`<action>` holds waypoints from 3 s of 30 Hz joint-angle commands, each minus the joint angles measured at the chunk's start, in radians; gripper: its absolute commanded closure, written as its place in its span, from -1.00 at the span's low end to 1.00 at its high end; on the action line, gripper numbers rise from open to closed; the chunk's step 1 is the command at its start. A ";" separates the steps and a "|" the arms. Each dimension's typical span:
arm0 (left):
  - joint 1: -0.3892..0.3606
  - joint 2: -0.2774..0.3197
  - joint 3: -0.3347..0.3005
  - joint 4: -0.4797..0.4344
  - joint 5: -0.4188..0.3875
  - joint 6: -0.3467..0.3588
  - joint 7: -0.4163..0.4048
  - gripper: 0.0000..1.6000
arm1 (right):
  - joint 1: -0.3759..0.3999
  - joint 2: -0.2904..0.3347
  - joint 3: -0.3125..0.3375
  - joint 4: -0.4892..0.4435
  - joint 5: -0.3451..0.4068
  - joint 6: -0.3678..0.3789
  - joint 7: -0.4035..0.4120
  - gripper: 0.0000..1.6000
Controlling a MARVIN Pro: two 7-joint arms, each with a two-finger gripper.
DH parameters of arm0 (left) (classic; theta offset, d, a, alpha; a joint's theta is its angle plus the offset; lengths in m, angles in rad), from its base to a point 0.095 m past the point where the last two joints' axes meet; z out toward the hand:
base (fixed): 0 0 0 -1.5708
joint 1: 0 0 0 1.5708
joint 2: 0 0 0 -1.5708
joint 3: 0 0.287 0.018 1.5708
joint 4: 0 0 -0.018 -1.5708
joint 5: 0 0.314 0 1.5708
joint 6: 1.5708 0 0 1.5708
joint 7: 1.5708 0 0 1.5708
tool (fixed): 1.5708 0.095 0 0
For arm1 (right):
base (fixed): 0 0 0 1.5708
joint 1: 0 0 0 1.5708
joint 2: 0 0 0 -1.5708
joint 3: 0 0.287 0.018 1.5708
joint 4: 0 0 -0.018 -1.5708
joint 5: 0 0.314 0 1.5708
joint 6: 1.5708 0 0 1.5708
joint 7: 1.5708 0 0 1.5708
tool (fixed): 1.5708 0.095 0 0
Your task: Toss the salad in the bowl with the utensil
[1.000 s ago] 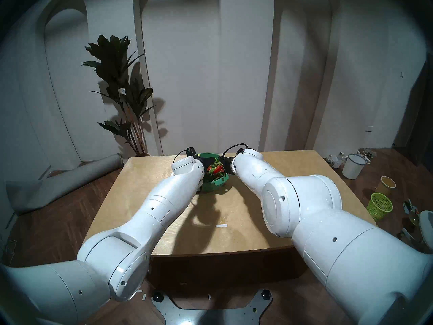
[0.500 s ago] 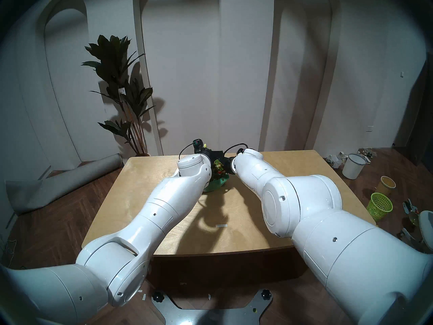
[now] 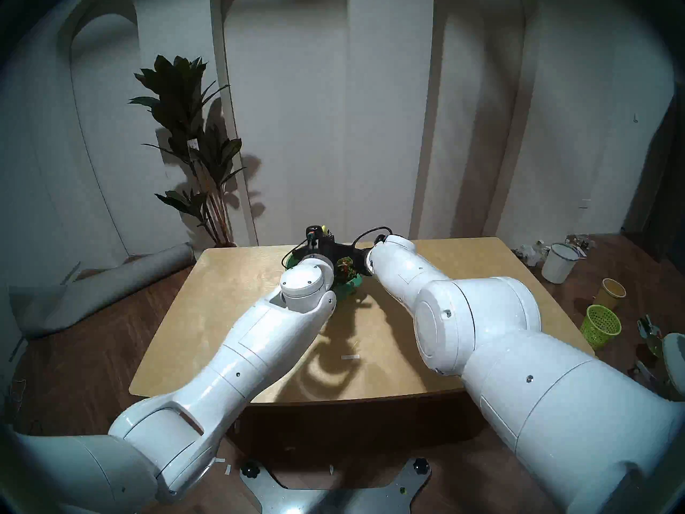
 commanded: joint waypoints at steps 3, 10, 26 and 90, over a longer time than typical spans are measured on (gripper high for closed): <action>0.037 0.046 0.021 -0.072 0.044 -0.079 -0.008 1.00 | 0.036 -0.003 0.002 -0.037 0.002 -0.013 0.008 0.64; 0.066 0.092 0.076 -0.113 0.138 -0.185 0.000 1.00 | 0.037 -0.003 0.002 -0.035 0.002 -0.013 0.008 0.64; 0.092 0.134 0.119 -0.173 0.177 -0.232 -0.013 1.00 | 0.036 -0.003 0.002 -0.037 0.002 -0.013 0.009 0.64; -0.057 0.175 0.149 0.058 0.263 -0.217 -0.160 1.00 | 0.037 -0.003 0.002 -0.035 0.002 -0.013 0.008 0.64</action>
